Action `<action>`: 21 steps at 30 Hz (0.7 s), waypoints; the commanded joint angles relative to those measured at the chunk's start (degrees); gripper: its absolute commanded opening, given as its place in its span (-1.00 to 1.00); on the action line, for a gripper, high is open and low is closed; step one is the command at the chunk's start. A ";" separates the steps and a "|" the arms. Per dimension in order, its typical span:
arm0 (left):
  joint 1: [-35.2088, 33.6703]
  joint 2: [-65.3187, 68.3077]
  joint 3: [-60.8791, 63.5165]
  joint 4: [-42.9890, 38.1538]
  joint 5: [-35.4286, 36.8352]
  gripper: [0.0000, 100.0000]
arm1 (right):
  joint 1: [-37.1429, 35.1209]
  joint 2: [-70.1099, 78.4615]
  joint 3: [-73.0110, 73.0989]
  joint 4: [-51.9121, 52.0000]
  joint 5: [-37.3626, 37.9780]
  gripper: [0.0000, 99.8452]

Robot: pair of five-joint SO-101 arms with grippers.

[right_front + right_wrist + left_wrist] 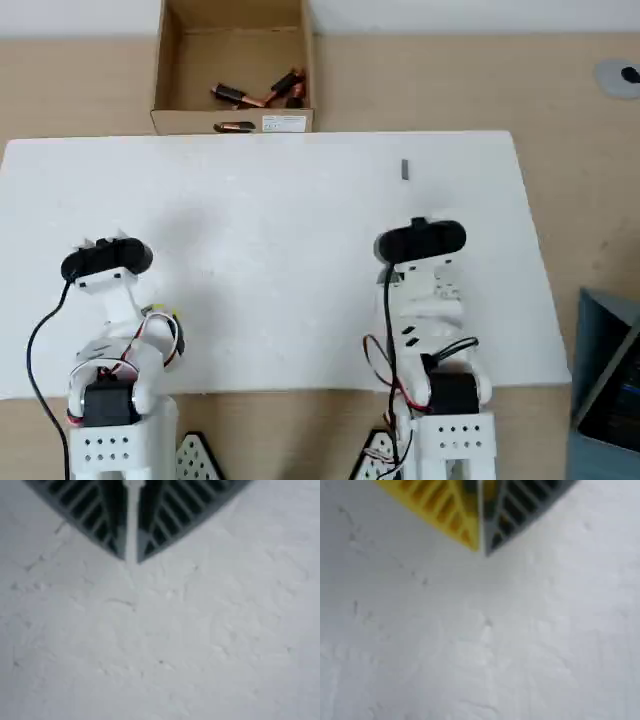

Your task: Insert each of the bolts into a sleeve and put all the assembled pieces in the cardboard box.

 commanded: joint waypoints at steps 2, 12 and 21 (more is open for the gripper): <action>-0.44 -0.40 -0.35 -0.35 0.00 -0.99 | 0.92 -2.68 0.22 2.46 -0.18 -0.98; -0.44 -0.40 -0.35 -0.35 0.00 -0.99 | 1.10 -3.30 0.22 5.19 -0.26 -0.98; -0.44 -0.40 -0.35 -0.35 0.00 -0.99 | 1.10 -3.38 0.22 5.27 -0.26 -0.98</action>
